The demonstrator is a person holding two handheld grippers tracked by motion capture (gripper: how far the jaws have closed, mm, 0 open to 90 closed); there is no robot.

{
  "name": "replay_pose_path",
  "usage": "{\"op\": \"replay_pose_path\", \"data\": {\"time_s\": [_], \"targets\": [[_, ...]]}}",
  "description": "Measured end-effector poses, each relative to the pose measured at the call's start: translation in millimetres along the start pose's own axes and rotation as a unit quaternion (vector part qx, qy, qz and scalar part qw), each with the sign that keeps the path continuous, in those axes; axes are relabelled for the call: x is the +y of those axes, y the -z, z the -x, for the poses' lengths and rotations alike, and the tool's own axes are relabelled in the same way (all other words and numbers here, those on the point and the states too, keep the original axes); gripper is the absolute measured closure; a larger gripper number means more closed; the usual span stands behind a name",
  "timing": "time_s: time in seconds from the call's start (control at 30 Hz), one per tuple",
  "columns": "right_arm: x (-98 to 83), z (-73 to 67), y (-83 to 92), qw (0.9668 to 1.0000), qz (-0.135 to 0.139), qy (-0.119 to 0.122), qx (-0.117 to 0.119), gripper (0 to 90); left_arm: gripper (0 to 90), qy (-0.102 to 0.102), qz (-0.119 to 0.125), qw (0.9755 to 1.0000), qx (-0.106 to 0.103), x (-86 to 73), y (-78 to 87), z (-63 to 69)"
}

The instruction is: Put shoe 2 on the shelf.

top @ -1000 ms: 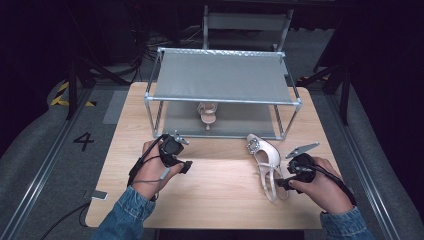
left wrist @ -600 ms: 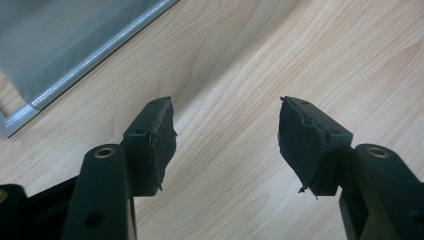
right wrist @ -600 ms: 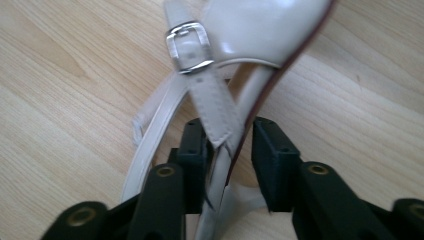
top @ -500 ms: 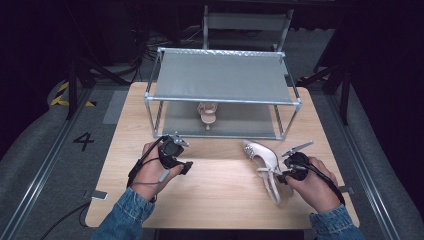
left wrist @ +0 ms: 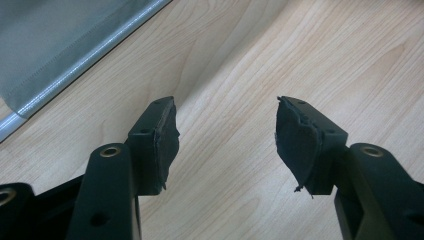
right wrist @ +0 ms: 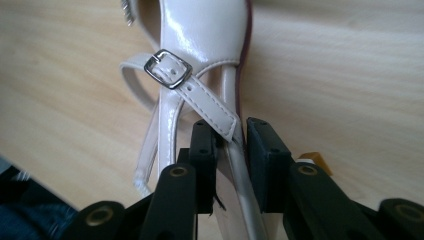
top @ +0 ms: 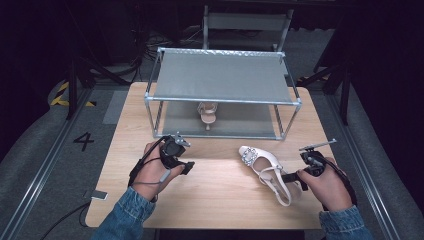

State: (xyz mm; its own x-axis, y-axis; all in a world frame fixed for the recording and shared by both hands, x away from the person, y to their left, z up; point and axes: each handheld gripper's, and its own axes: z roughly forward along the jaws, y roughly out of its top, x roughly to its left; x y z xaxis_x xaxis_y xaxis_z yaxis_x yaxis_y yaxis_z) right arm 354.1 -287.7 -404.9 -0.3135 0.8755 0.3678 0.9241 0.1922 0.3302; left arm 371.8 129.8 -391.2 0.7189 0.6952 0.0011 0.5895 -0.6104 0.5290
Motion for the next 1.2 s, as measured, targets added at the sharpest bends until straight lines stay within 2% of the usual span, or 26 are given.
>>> {"op": "replay_pose_path", "data": {"time_s": [0.07,0.1,0.13,0.17,0.23,0.27,0.3,0.33,0.37,0.43,0.6,0.67,0.7,0.8,0.93,1.03,1.1,1.2], "targets": [[1.3,4.0,1.5,0.9994,0.026,0.010,-0.019,71.9,42.2,-0.001,0.000,1.0000,-0.002,0.2,-0.5,0.3],[2.4,5.7,2.9,0.9975,0.054,0.025,-0.038,70.4,42.2,-0.001,0.000,1.0000,-0.002,0.4,-0.3,0.2],[3.3,6.2,3.9,0.9961,0.067,0.033,-0.047,69.3,42.2,-0.001,0.001,1.0000,-0.001,0.4,-0.3,0.2],[4.2,6.7,4.8,0.9935,0.080,0.048,-0.066,67.0,42.2,-0.002,0.003,1.0000,-0.001,0.3,-0.5,0.1],[5.5,9.3,5.2,0.9832,0.107,0.083,-0.123,63.2,42.2,-0.002,0.003,1.0000,0.000,0.2,-0.3,0.1],[5.6,11.5,4.2,0.9797,0.108,0.093,-0.141,62.5,42.2,0.000,0.005,1.0000,0.000,0.0,-0.7,0.3],[5.6,13.3,3.9,0.9805,0.112,0.091,-0.134,63.8,42.2,-0.001,0.004,1.0000,0.000,0.1,-0.3,0.1],[5.4,14.1,4.1,0.9830,0.109,0.084,-0.121,63.2,42.2,-0.002,0.003,1.0000,-0.001,0.1,-0.2,0.0],[5.3,14.4,4.6,0.9832,0.110,0.085,-0.118,63.5,42.2,-0.001,0.004,1.0000,0.001,-0.1,-0.3,0.3],[5.4,14.0,5.7,0.9818,0.110,0.087,-0.127,62.2,42.1,0.001,0.003,1.0000,0.000,-0.5,-0.2,0.2],[4.6,12.8,12.0,0.9810,0.113,0.090,-0.130,56.1,41.9,0.005,0.001,1.0000,0.000,-1.5,0.9,-1.5],[4.5,11.5,15.5,0.9797,0.115,0.095,-0.134,51.8,41.8,0.003,0.001,1.0000,0.001,-1.7,1.2,-2.0],[4.6,10.3,17.7,0.9774,0.116,0.106,-0.141,50.4,41.8,0.002,0.000,1.0000,0.000,-1.8,1.3,-2.3],[4.6,5.7,24.1,0.9756,0.119,0.117,-0.142,49.5,41.6,0.004,-0.005,1.0000,-0.001,-3.2,0.9,-2.4],[5.2,-5.7,29.8,0.9760,0.115,0.144,-0.116,46.9,41.7,0.010,-0.005,0.9999,0.003,-6.7,1.8,-2.8],[7.4,-16.7,28.4,0.9710,0.111,0.183,-0.106,45.5,41.5,0.010,-0.007,0.9999,0.007,-9.2,3.7,-4.0],[9.3,-21.1,23.9,0.9706,0.102,0.198,-0.091,45.6,41.3,0.018,-0.006,0.9998,0.005,-11.2,4.6,-3.9],[12.2,-24.9,15.7,0.9698,0.094,0.211,-0.080,45.4,41.1,0.018,-0.009,0.9998,0.007,-13.6,7.0,-5.2]]}}
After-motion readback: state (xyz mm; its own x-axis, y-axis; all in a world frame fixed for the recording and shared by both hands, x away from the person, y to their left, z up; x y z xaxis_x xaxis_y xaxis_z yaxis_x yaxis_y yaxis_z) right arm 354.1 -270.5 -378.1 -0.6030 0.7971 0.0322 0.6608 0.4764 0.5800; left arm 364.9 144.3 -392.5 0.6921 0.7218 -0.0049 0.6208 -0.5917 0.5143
